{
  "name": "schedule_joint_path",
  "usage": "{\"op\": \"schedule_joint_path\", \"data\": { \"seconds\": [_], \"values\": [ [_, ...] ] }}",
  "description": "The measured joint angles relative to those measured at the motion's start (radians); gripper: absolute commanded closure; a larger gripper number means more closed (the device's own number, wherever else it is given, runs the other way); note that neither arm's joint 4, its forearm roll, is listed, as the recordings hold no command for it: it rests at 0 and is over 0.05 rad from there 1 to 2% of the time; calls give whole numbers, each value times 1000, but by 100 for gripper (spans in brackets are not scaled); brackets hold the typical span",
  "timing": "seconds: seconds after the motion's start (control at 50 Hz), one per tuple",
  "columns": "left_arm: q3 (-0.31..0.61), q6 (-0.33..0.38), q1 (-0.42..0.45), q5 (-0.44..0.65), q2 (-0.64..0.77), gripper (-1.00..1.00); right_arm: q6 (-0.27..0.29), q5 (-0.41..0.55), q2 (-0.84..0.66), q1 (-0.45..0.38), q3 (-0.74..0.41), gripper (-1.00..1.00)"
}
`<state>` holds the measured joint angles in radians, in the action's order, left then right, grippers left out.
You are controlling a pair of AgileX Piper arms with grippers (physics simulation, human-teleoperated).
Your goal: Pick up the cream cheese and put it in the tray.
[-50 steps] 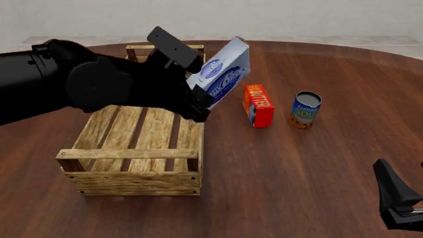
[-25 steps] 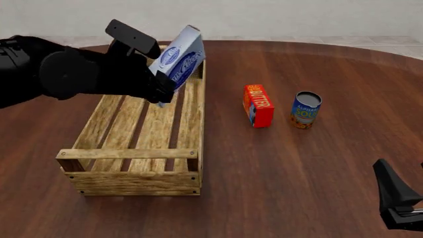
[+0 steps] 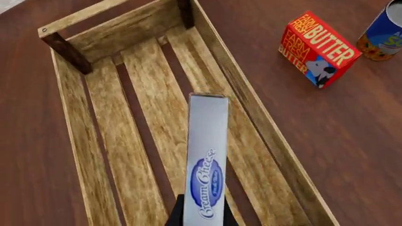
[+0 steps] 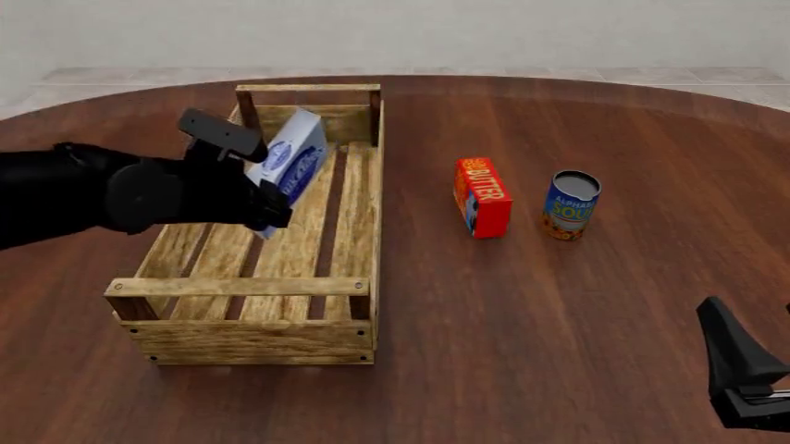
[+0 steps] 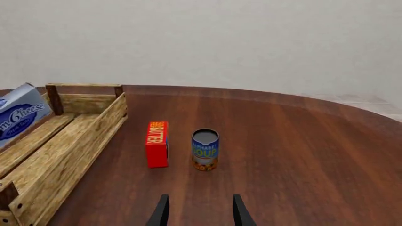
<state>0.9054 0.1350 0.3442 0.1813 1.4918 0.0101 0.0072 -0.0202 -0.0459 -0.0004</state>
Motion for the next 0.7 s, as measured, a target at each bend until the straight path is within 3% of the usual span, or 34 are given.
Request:
{"op": "schedule_joint_path", "data": {
  "seconds": [0.3,0.7],
  "values": [
    [-30,38,-51,-78,117,100,1,-5,-7,-1,0,-100],
    [28,53,-75,-99,264,100,0,-2,-8,-3,0,-100]
  ]
}}
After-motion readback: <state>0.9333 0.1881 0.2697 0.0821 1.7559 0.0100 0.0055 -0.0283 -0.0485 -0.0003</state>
